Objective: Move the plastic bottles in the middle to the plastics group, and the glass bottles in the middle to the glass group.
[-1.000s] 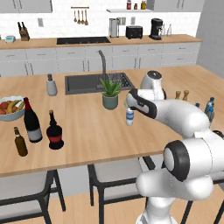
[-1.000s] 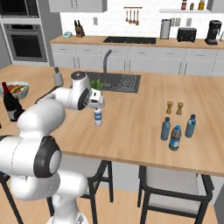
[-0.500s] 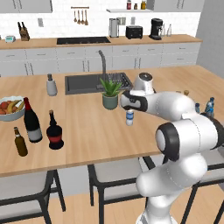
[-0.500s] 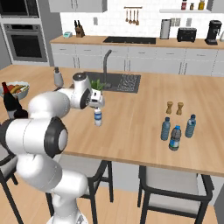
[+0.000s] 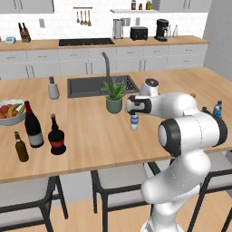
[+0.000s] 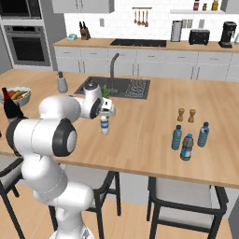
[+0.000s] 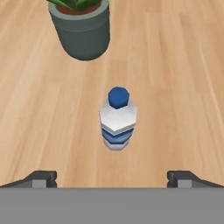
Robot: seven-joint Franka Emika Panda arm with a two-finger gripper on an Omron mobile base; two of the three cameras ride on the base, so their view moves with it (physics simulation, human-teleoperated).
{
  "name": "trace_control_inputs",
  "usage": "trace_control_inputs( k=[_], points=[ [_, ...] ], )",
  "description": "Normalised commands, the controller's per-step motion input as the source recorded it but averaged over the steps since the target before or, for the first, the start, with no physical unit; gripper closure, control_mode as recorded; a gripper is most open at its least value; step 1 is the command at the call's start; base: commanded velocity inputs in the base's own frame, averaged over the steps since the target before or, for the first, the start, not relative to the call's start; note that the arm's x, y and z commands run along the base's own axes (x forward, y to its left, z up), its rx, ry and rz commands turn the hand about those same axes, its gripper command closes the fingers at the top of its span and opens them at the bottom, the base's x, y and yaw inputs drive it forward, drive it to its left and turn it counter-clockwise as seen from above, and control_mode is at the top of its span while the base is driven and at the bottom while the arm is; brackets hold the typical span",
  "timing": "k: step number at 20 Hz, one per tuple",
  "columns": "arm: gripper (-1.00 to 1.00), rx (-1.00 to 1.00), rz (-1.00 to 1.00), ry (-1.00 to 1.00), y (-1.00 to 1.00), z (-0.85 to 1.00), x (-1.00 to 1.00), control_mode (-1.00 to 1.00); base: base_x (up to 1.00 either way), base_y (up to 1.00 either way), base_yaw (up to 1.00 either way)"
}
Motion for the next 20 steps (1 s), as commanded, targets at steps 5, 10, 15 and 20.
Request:
trace_control_inputs(
  k=[5,10,15,20],
  points=[
    [-1.0,0.0,0.07,0.0,0.06,-0.11,0.4,-1.0,0.0,0.0,0.0],
    [-1.0,0.0,0.05,0.0,0.15,-0.21,0.3,-1.0,0.0,0.0,0.0],
    [-1.0,0.0,0.01,0.0,0.01,-0.04,0.03,-1.0,0.0,0.0,0.0],
    [-1.0,0.0,0.0,0.0,0.0,0.0,0.0,-1.0,0.0,0.0,0.0]
  ],
)
